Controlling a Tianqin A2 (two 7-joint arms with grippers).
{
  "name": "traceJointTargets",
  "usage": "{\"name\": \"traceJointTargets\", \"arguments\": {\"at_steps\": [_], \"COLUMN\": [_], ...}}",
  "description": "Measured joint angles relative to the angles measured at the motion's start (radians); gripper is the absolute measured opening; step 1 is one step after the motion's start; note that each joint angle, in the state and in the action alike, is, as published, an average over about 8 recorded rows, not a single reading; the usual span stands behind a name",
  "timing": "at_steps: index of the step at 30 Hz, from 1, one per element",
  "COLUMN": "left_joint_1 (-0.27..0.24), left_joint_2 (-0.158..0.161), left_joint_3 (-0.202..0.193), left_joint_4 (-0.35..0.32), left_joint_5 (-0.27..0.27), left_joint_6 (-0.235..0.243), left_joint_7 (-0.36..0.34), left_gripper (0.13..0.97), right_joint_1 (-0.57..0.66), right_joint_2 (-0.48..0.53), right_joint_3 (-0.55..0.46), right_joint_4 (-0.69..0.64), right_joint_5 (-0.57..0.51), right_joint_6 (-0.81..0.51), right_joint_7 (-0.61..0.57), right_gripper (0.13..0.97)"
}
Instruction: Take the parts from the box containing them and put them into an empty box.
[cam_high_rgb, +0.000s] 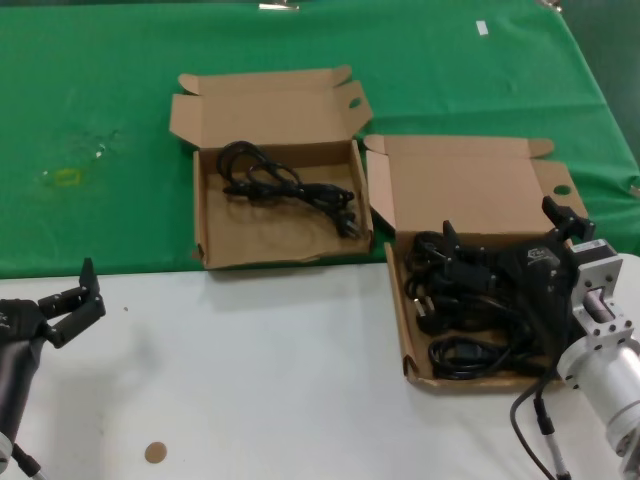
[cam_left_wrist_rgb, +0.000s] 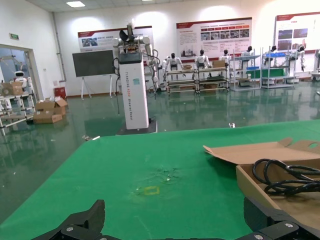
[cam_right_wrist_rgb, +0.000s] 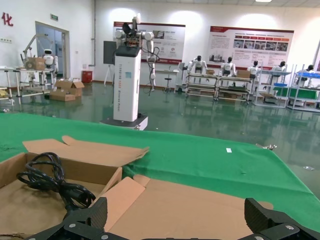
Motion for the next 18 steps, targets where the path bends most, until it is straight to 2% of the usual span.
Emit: {"name": "traceJointTargets", "arguments": {"at_steps": [18], "left_joint_1": [0.0], "left_joint_2": [0.0], "left_joint_3": [0.0], "left_joint_4": [0.0], "left_joint_5": [0.0], "left_joint_6": [0.0], "left_joint_7": [0.0], "left_gripper": [0.966], "right_joint_1": [0.0], "right_joint_2": [0.0], "right_joint_3": [0.0], "right_joint_4": [0.0], "right_joint_5": [0.0], "right_joint_6": [0.0], "right_joint_7": [0.0], "right_gripper": [0.966]}}
